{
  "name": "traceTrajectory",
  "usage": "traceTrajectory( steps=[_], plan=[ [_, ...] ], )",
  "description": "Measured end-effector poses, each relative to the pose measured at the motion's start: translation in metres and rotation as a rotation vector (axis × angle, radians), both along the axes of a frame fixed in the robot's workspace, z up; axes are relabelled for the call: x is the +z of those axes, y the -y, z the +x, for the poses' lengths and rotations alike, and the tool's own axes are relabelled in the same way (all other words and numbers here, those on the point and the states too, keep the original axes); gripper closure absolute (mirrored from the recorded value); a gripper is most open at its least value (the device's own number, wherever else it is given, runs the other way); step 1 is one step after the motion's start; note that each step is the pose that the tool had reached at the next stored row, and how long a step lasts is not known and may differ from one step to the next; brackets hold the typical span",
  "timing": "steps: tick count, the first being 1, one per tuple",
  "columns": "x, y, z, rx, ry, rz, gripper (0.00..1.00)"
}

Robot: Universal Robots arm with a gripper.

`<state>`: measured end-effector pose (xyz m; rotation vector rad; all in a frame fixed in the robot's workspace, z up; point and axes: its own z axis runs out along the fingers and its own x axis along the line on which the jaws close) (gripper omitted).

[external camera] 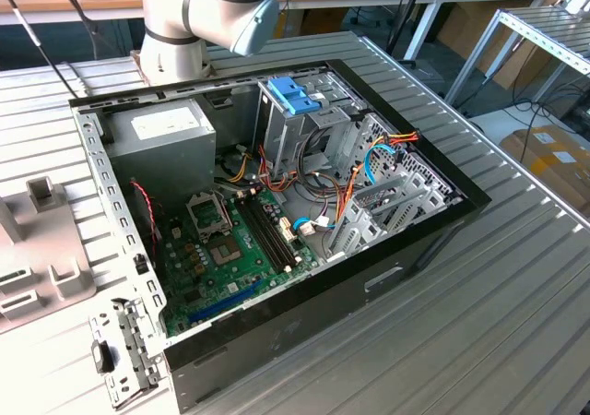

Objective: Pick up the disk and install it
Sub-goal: 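Reach for the disk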

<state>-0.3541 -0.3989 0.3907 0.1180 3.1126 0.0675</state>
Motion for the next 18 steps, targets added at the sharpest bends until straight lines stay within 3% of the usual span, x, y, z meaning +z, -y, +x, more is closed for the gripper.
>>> traceTrajectory(
  steps=[18],
  plan=[
    [-0.0003,0.0000,-0.0129,0.000,0.0000,0.0000,0.89]
  ],
)
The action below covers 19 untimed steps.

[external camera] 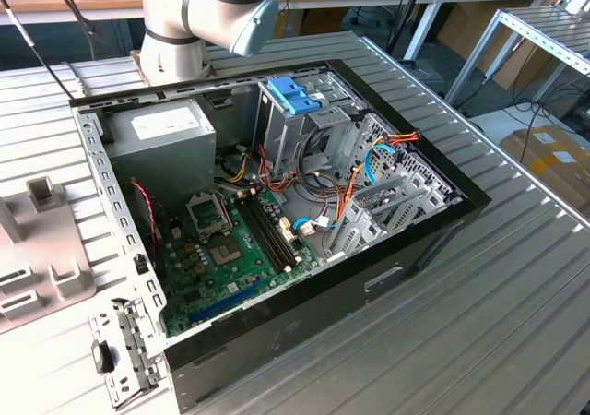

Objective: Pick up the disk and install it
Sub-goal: 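Reach for the disk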

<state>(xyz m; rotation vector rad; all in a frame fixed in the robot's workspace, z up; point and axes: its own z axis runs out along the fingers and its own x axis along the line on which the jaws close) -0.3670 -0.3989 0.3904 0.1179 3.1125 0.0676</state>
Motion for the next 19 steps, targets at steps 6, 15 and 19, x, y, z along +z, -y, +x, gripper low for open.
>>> traceTrajectory(
  steps=[6,15,19],
  plan=[
    [-0.0001,0.0000,-0.0049,0.000,0.0000,0.0000,0.89],
    [-0.0002,0.0000,-0.0110,0.000,0.0000,-0.0001,0.89],
    [-0.0002,0.0000,-0.0135,0.000,0.0000,0.0000,0.89]
  ],
)
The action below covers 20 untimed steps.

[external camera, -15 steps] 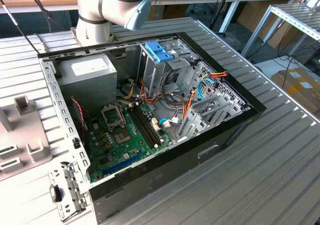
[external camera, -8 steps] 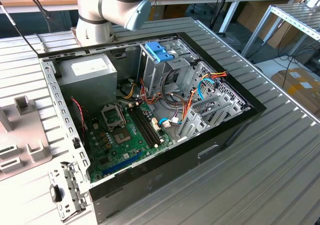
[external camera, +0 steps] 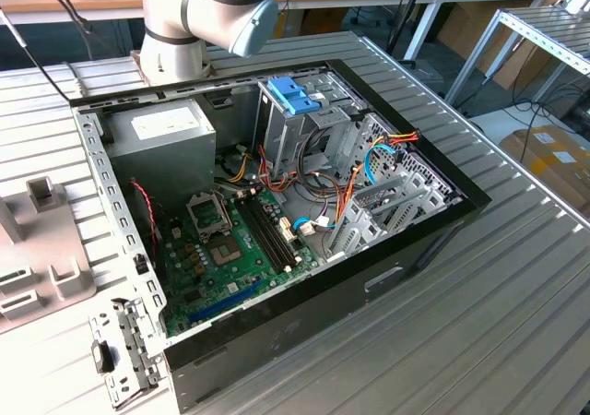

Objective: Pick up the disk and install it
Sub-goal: 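Reach for the disk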

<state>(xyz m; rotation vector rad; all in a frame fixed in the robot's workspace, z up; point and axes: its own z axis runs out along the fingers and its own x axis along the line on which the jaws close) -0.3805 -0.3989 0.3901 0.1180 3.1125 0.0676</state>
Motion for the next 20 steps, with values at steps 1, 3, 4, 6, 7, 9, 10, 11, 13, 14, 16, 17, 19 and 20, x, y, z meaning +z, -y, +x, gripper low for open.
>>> traceTrajectory(
  steps=[1,3,4,6,7,9,10,11,13,14,16,17,19,20],
  plan=[
    [0.0000,0.0000,-0.0008,0.000,-0.0001,-0.0001,0.89],
    [-0.0001,0.0000,-0.0024,0.000,0.0001,0.0000,0.89],
    [-0.0001,0.0000,-0.0029,0.000,0.0001,0.0000,0.89],
    [-0.0001,0.0000,-0.0039,0.000,0.0000,0.0000,0.89],
    [-0.0001,0.0000,-0.0049,0.000,0.0000,0.0000,0.89],
    [-0.0001,0.0000,-0.0069,0.000,0.0000,0.0000,0.89],
    [-0.0002,0.0000,-0.0076,0.000,0.0001,0.0000,0.89],
    [-0.0001,0.0000,-0.0083,0.000,0.0000,0.0000,0.89],
    [-0.0002,0.0000,-0.0093,0.000,0.0000,0.0000,0.89],
    [-0.0002,0.0000,-0.0100,0.000,0.0001,0.0000,0.89],
    [-0.0002,0.0000,-0.0112,0.000,0.0001,0.0000,0.89],
    [-0.0002,0.0000,-0.0122,0.000,0.0000,0.0000,0.89],
    [-0.0004,0.0000,-0.0131,0.000,0.0002,0.0001,0.89],
    [-0.0006,0.0000,-0.0132,0.000,0.0002,0.0001,0.89]
  ],
)
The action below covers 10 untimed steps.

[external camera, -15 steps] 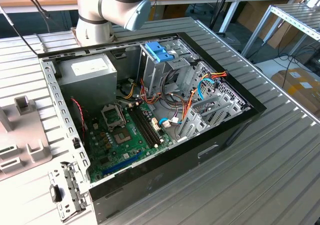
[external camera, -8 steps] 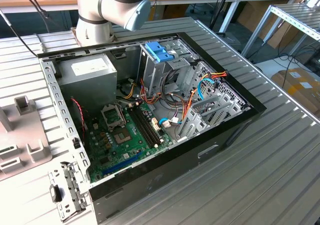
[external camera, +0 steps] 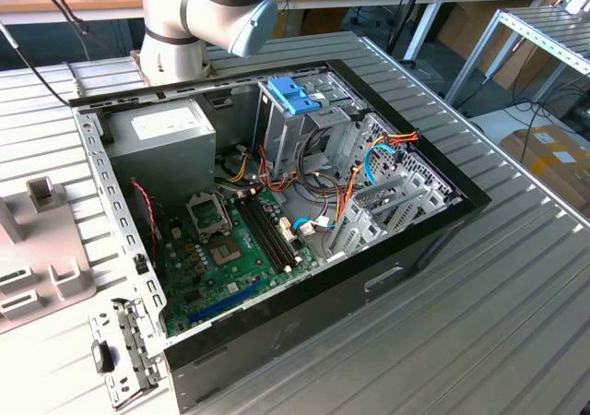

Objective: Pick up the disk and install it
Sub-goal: 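Reach for the disk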

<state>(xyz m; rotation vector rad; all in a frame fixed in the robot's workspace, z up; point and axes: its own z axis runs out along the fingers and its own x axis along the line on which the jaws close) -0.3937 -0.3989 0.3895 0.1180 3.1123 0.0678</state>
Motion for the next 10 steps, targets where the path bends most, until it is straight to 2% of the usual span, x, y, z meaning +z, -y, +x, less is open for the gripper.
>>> traceTrajectory(
  steps=[4,10],
  plan=[
    [-0.0005,-0.0009,-0.0004,0.000,-0.0002,-0.0001,0.89],
    [-0.0017,-0.0083,-0.0008,0.000,-0.0002,-0.0006,0.89]
  ],
)
